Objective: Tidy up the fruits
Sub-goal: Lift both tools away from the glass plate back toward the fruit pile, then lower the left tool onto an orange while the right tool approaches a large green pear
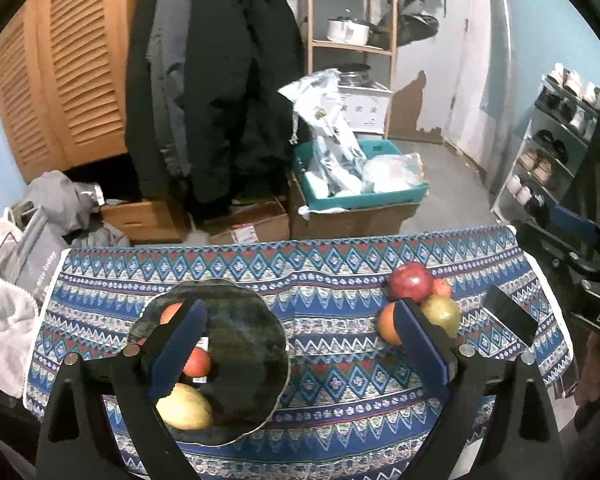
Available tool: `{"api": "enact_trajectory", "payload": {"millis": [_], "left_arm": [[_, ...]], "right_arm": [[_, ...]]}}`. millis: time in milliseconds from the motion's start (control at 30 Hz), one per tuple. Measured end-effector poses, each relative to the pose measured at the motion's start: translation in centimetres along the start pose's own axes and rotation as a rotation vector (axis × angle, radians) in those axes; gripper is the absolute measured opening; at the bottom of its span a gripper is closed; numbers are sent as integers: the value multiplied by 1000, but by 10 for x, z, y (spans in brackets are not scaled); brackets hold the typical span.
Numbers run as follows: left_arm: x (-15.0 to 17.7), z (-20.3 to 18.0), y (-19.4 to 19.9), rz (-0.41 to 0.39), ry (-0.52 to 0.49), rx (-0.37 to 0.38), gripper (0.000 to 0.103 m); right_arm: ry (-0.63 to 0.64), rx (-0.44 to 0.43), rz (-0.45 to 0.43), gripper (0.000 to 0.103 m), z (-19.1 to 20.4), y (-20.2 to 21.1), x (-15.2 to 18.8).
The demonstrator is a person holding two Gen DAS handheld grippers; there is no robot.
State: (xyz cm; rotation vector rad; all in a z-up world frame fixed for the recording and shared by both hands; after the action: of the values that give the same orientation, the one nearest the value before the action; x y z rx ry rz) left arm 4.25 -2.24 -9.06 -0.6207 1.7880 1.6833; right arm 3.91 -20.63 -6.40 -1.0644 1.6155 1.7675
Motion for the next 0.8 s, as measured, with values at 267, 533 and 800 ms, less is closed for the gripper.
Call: {"api": "enact_trajectory", "payload": {"millis": [267, 533, 800], "left_arm": [[2, -24, -14, 21, -49, 13, 96], [7, -39, -42, 90, -63, 47, 96], [15, -51, -78, 140, -76, 48, 96]], "right_arm": [[-27, 31, 45, 82, -26, -5, 15], [-38, 51, 97, 82, -44, -21, 30], [-80, 15, 210, 82, -60, -53, 59]]}}
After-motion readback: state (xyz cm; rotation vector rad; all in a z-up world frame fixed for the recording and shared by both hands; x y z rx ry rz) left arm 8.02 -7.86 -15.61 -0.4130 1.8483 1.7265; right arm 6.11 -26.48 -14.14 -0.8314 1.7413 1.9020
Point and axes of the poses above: each gripper's, at about its wrist camera, not at the fingertips, and y roughly against the way its jaws point, z to its left, x to its underside, the point moved 3 cm from there along -y, roughly the way its jaws point
